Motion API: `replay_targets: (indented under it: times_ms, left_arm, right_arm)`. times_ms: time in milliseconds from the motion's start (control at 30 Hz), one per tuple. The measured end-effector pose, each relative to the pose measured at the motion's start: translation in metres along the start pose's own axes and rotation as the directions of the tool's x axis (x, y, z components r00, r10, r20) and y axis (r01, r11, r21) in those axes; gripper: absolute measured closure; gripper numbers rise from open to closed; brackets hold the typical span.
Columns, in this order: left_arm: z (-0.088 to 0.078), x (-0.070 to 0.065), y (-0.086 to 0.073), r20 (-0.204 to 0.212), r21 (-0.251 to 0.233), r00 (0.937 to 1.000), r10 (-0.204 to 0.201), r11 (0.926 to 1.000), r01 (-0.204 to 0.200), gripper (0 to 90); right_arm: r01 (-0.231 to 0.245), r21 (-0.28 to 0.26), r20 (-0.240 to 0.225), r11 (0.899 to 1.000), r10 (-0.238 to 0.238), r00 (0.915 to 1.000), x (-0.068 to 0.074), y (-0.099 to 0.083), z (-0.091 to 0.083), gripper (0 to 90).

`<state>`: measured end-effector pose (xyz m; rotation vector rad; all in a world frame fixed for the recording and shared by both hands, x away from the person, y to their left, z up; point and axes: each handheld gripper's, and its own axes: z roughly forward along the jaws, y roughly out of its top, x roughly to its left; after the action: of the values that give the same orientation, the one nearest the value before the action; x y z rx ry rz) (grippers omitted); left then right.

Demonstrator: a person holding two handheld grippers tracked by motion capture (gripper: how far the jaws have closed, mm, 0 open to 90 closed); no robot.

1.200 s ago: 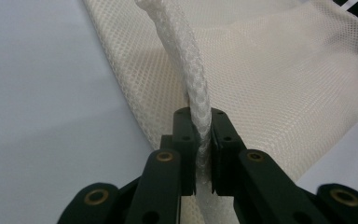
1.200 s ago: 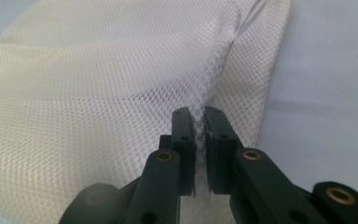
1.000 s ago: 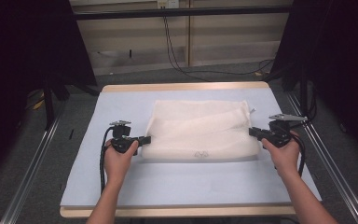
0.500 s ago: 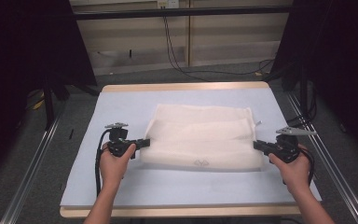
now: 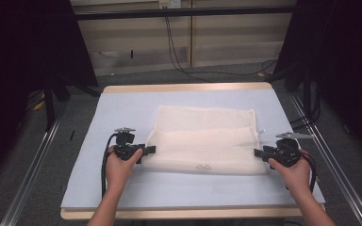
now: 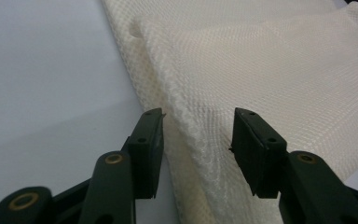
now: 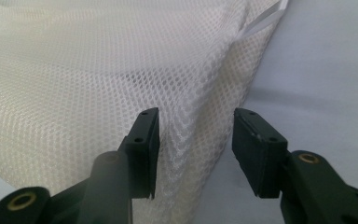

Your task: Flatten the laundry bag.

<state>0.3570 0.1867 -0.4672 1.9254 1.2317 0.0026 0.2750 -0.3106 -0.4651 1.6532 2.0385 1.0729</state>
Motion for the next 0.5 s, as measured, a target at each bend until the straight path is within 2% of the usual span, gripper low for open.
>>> replay_targets:
  times_ms: [67,133,167,200,233,300,400,500]
  left_arm:
    - [0.008,0.000,0.001,0.018,0.002,0.9997,-0.015,0.9999,0.015,46.9]
    - [0.015,0.001,0.001,0.013,0.009,0.9998,-0.014,0.9999,0.014,42.9]
    - [0.018,0.003,0.002,0.023,0.022,0.9996,-0.018,0.9996,0.018,43.5]
    - [0.020,0.002,0.002,0.035,0.009,0.9989,-0.033,0.9994,0.032,54.8]
    - [0.021,0.003,0.002,0.039,0.019,0.9988,-0.031,0.9994,0.030,58.5]
    - [0.022,0.004,0.005,0.036,0.025,0.9991,-0.024,0.9994,0.023,67.8]
    - [0.024,0.006,0.008,0.050,0.034,0.9973,-0.054,0.9981,0.052,79.0]
    - [0.028,0.011,0.014,0.052,0.024,0.9958,-0.075,0.9970,0.074,80.8]
  right_arm:
    - [-0.014,0.013,-0.010,1.000,0.015,0.9998,-0.001,-0.001,0.005,52.6]
    - [-0.022,0.032,-0.031,0.999,0.023,0.9993,-0.001,-0.002,0.010,61.1]
    - [-0.026,0.033,-0.032,0.999,0.027,0.9991,-0.001,-0.003,0.012,62.8]
    - [-0.036,0.036,-0.040,0.999,0.038,0.9985,-0.001,-0.002,0.014,74.6]
    - [-0.028,0.019,-0.040,0.999,0.029,0.9988,-0.002,-0.001,0.015,78.9]
    - [-0.040,0.027,-0.051,0.999,0.041,0.9978,-0.003,0.001,0.017,82.3]
    - [-0.056,0.016,-0.062,0.998,0.057,0.9965,-0.006,0.005,0.022,85.6]
    - [-0.044,0.014,-0.055,0.999,0.045,0.9975,-0.008,0.009,0.028,85.9]
